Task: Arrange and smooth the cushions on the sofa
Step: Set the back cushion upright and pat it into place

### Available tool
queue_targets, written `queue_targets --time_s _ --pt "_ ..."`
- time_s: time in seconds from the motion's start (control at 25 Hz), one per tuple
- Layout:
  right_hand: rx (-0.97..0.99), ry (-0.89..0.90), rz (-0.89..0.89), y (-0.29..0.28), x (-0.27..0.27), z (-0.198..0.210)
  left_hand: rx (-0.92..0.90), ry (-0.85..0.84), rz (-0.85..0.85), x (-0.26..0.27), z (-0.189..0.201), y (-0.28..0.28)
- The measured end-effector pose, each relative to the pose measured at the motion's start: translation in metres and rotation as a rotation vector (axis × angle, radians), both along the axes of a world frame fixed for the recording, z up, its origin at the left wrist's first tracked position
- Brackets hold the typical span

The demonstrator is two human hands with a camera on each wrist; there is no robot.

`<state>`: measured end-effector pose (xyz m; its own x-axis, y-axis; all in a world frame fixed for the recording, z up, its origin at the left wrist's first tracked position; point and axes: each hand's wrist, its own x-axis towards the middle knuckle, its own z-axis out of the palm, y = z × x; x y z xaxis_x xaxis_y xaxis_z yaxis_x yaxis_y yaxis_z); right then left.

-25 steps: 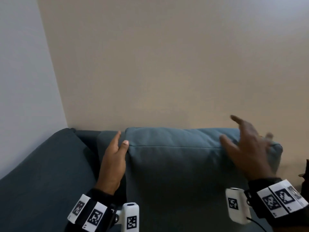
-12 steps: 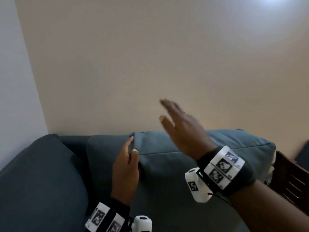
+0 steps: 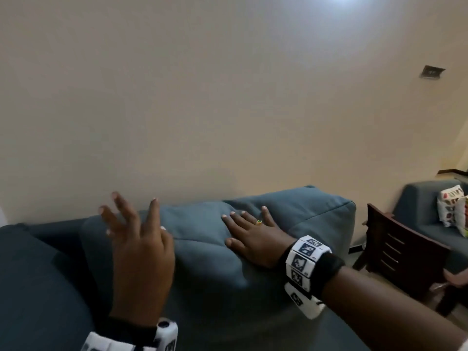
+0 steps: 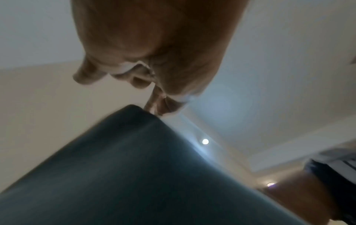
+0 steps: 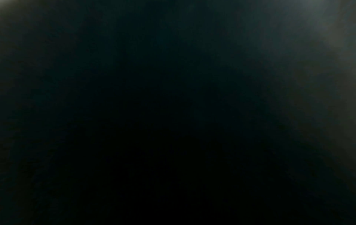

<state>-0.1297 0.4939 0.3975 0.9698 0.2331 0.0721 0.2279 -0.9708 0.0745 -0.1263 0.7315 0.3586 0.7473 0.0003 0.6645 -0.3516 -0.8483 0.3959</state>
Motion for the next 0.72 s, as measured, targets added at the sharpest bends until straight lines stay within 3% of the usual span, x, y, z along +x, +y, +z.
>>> queue_targets --time_s 0.04,0.16,0.2,0.24,0.32,0.36,0.44,0.48,0.56,0.6,0.64,0.72 --pt "0.023 0.047 0.007 -0.005 0.001 0.002 0.145 -0.047 -0.034 -0.001 0.007 -0.013" --pt "0.334 -0.354 -0.078 -0.031 0.007 0.035 0.524 0.087 -0.199 -0.01 0.013 -0.067" --pt "0.324 -0.315 -0.112 -0.037 -0.002 0.041 0.618 0.147 -0.206 -0.011 0.01 -0.081" --pt "0.17 -0.246 -0.078 -0.044 -0.006 0.027 0.66 0.186 -0.184 -0.012 0.006 -0.088" --pt "-0.017 -0.042 0.018 -0.064 -0.014 0.007 0.693 0.262 -0.134 -0.014 -0.001 -0.099" --pt "0.069 -0.087 -0.012 -0.076 -0.018 0.014 0.679 0.277 -0.126 -0.012 -0.002 -0.102" --pt "0.416 -0.375 -0.138 -0.109 -0.013 0.032 0.64 0.262 -0.115 -0.013 0.001 -0.113" --pt "0.388 -0.4 -0.218 -0.116 -0.018 0.038 0.641 0.259 -0.125 -0.014 0.004 -0.12" --pt "0.045 -0.18 -0.15 -0.13 -0.015 0.015 0.651 0.253 -0.18 -0.017 0.007 -0.135" --pt "0.024 -0.027 -0.119 -0.133 -0.015 0.009 0.672 0.244 -0.21 -0.018 0.008 -0.143" --pt "0.097 -0.029 -0.144 -0.141 -0.016 0.013 0.684 0.233 -0.236 -0.018 0.008 -0.153" --pt "0.385 -0.383 -0.235 -0.162 -0.013 0.04 0.661 0.228 -0.245 -0.021 0.011 -0.174"
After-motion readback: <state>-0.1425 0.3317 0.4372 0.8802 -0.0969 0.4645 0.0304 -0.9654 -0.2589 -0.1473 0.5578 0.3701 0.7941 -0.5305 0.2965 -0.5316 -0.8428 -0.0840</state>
